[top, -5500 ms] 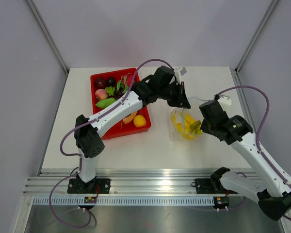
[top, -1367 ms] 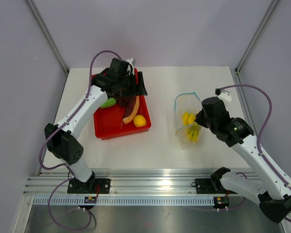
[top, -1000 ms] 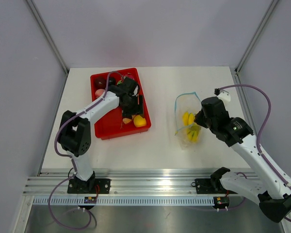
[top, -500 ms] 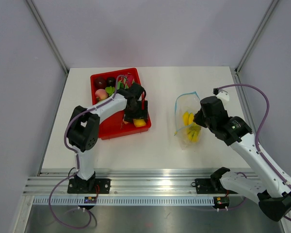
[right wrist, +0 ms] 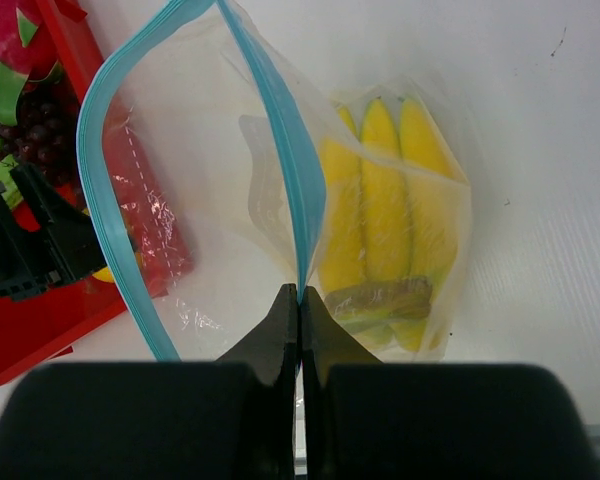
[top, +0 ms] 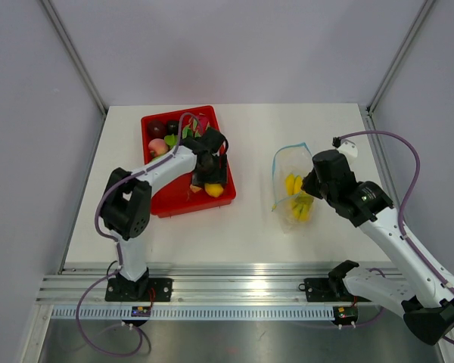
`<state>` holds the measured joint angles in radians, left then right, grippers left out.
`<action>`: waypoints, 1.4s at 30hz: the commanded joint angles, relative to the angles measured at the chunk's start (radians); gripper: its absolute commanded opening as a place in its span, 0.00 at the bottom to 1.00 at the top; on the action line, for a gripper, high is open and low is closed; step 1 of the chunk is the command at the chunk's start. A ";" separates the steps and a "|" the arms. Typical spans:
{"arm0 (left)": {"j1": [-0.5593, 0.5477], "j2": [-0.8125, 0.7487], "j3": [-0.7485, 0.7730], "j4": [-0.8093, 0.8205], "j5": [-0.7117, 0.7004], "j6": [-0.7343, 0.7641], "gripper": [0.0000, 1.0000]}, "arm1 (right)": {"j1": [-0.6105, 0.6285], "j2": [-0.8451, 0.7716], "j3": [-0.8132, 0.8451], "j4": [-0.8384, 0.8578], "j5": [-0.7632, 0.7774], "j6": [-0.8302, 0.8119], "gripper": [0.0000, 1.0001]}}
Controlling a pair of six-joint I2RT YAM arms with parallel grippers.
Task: Place the food in the zip-top bag and seal the zipper
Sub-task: Pick up the fake fruit from the bin, then place the fake fruit in the zipper food storage bag.
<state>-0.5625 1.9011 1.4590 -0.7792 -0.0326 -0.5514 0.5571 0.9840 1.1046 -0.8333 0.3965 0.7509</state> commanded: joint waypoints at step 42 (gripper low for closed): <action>-0.163 -0.123 0.281 0.291 0.608 -0.096 0.33 | 0.009 0.047 -0.002 0.198 -0.226 -0.010 0.00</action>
<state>-0.7254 1.7630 1.6703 -0.5701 0.5373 -0.6075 0.5602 1.0710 1.1114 -0.6449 0.1886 0.7403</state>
